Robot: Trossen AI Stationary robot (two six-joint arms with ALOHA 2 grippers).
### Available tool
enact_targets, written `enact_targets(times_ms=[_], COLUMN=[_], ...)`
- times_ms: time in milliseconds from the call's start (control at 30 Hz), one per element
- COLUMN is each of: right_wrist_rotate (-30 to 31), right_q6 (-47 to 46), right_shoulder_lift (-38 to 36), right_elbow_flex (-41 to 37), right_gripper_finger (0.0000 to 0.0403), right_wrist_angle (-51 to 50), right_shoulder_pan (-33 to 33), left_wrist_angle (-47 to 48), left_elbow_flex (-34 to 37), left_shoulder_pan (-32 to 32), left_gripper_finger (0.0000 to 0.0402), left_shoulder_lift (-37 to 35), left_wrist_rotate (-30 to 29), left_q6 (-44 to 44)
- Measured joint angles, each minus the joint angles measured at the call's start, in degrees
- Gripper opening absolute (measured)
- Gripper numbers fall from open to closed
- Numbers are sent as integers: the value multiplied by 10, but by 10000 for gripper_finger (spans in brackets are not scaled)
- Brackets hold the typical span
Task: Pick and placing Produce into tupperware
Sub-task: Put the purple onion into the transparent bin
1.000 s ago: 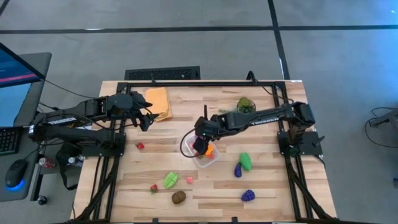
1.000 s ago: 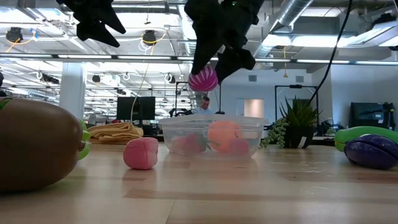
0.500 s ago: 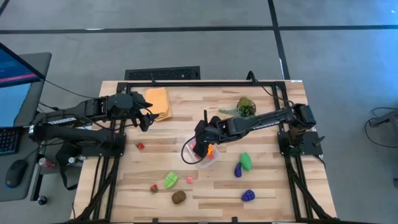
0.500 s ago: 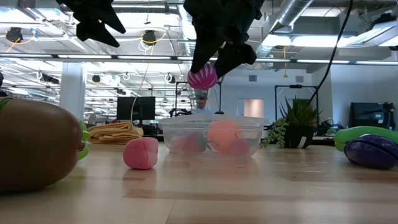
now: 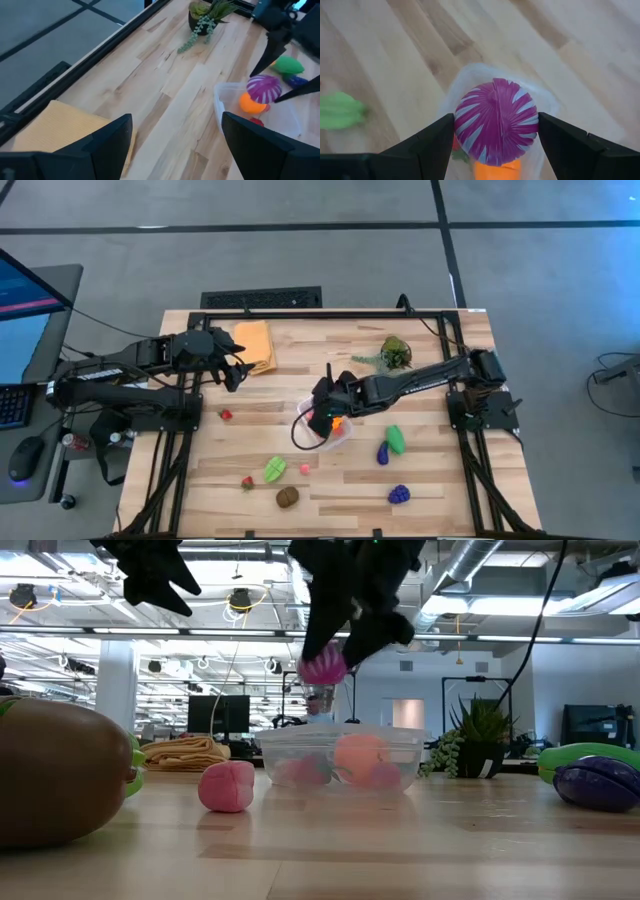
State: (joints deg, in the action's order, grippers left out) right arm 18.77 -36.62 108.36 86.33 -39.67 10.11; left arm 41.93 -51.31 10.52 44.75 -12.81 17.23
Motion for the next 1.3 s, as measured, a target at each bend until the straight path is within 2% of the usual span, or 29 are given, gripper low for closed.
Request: enact_targets(times_ms=[267,633,1300], right_wrist_rotate=[-10,-7,-9], right_q6=[-44,-55,-50], right_shoulder_lift=[53,54,59], right_elbow_flex=[1,1,1], right_gripper_finger=[301,301,301], right_wrist_angle=[15,27,13], right_shoulder_pan=[8,-11,-28], left_wrist_angle=[44,51,49], left_elbow_flex=[0,0,0], left_shoulder_pan=[0,1,1], left_gripper_finger=[297,297,297], left_shoulder_lift=[0,0,0], left_wrist_rotate=[-16,-55,-119], left_q6=[-25,-50,-31])
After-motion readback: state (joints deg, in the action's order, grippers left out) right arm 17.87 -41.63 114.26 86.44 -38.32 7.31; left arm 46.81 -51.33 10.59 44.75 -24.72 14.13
